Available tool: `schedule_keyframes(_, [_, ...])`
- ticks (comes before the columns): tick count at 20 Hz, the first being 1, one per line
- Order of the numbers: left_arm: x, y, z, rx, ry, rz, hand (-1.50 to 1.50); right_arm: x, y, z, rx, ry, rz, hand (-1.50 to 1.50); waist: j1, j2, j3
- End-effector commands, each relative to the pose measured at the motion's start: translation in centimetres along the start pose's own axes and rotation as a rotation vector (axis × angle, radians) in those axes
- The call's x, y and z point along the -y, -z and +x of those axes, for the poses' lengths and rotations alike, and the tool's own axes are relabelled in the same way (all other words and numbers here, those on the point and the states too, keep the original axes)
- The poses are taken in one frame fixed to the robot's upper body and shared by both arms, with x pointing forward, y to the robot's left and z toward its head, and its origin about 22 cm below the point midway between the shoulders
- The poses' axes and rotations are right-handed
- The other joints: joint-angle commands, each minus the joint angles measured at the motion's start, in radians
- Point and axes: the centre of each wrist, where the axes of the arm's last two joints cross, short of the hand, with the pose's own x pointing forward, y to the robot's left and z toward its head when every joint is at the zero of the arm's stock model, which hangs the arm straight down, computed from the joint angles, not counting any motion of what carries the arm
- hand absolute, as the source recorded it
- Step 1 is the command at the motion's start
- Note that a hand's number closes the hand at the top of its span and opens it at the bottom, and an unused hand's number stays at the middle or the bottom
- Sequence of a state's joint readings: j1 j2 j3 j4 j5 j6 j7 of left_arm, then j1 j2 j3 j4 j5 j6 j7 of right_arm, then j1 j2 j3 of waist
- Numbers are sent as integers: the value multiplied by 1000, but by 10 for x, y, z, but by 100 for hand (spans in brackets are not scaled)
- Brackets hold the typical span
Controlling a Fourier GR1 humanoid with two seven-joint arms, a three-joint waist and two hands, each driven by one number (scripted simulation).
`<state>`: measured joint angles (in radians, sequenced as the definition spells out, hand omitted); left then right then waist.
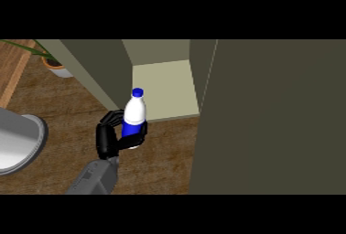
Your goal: Pick up the bottled water, place it into the cabinet and close the cabinet
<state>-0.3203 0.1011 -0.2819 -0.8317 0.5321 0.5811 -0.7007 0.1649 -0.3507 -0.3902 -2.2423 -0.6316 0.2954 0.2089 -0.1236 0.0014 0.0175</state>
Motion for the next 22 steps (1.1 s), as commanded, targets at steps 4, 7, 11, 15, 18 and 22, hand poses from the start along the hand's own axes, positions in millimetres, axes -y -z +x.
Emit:
schedule_keyframes(4, [79,44,59,14,-118,-97,150,8,2,-3,5,25,0,-150,-60,30,-19])
schedule_keyframes(7, [74,46,60,4,-175,-83,150,11,5,-2,8,25,-1,-150,-54,32,-21])
schedule_keyframes(11, [72,43,56,-3,-166,-66,150,10,4,-2,10,26,20,-150,-74,33,-21])
schedule_keyframes(15, [59,51,56,14,-149,-42,150,13,6,-4,21,29,16,-150,-83,37,-20])
schedule_keyframes(18, [64,47,57,23,-137,-40,150,16,11,-1,13,17,45,-150,-96,41,-20])
schedule_keyframes(22, [53,54,58,46,-128,-36,-150,14,14,-2,25,35,48,-150,-90,38,-21])
